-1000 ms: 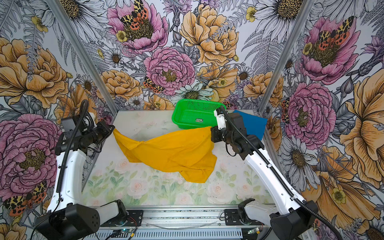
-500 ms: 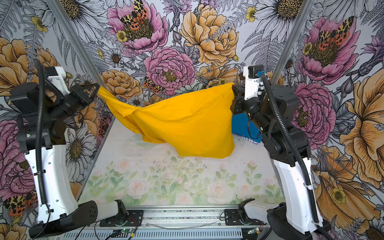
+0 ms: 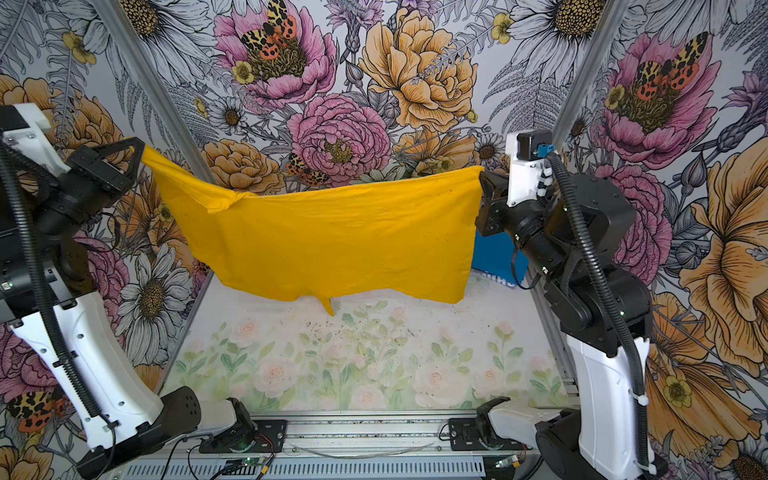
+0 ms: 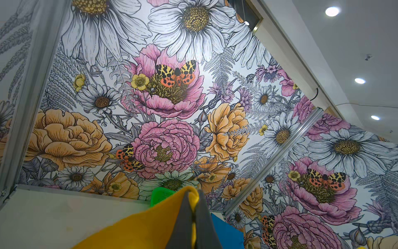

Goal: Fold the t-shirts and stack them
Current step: 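Raise the yellow t-shirt high with both grippers and shake it out flat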

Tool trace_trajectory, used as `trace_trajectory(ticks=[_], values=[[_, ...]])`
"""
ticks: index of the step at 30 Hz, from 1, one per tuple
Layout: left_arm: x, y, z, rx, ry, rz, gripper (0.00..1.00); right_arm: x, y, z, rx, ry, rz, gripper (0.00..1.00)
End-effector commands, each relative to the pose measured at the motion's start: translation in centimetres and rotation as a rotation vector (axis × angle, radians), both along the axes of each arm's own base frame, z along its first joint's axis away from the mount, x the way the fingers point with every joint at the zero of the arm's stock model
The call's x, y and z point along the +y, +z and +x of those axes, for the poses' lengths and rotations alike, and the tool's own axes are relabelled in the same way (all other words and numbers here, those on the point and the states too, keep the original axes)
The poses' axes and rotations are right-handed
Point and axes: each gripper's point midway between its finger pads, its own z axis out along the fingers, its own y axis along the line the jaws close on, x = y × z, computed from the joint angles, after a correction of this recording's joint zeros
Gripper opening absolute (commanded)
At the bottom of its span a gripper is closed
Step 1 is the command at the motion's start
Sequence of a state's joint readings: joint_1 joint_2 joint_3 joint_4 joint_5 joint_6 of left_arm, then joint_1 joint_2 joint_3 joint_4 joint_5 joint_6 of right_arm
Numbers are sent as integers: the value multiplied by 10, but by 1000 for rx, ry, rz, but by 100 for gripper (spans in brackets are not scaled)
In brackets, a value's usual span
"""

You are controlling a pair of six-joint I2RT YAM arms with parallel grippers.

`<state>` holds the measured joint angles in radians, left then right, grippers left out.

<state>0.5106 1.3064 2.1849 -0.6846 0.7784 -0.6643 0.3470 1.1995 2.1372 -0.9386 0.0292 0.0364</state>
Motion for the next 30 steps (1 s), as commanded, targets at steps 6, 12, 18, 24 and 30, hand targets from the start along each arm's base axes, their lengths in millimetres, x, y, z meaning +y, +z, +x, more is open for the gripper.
trace_trajectory(ticks=[6,12,18,24,30], values=[[-46,67,-73,-263,-57,125,0,3,44,-67,-148,150,73,0],[-63,83,-113,-363,7,216,0,19,72,-126,-246,365,110,0],[-74,89,-150,-422,85,293,0,15,97,-176,-334,462,169,0],[-74,88,-190,-489,116,328,0,8,105,-208,-366,501,221,0],[-64,76,-203,-489,107,318,0,-5,103,-217,-365,456,272,0]])
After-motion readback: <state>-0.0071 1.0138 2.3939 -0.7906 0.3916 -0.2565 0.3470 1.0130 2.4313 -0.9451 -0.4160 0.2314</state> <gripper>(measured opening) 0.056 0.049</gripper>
